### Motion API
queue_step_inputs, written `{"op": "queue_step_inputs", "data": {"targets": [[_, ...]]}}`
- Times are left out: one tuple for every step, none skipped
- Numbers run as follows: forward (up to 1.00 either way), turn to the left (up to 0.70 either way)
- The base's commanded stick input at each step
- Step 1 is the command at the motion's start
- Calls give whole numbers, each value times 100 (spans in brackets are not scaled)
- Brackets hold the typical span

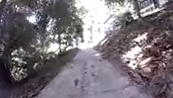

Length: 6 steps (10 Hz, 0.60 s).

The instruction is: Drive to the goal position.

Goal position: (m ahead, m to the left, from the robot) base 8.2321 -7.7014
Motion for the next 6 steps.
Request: {"op": "queue_step_inputs", "data": {"targets": [[50,0],[50,0],[50,0],[50,0],[50,0],[50,0]]}}
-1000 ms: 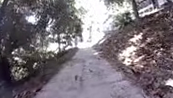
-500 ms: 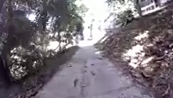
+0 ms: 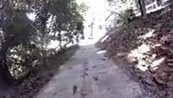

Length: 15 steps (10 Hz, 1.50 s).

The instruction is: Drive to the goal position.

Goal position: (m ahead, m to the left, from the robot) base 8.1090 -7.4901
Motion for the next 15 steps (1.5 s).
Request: {"op": "queue_step_inputs", "data": {"targets": [[50,0],[50,0],[50,-30],[50,-50],[50,-50],[50,-29],[50,0],[50,0],[50,0],[50,0],[50,0],[50,0],[50,0],[50,0],[50,0]]}}
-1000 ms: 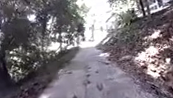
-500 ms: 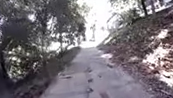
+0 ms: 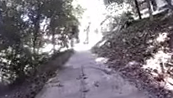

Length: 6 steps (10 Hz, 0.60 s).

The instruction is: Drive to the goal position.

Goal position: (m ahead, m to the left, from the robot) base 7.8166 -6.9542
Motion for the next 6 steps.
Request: {"op": "queue_step_inputs", "data": {"targets": [[50,0],[50,0],[50,0],[50,0],[50,0],[50,0]]}}
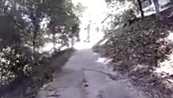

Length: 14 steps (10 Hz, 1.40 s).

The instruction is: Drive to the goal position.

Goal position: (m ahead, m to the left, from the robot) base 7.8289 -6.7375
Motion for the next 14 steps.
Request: {"op": "queue_step_inputs", "data": {"targets": [[50,0],[50,0],[50,0],[50,0],[50,0],[50,0],[50,0],[50,0],[50,0],[50,-8],[50,-30],[50,-50],[50,-50],[50,-32]]}}
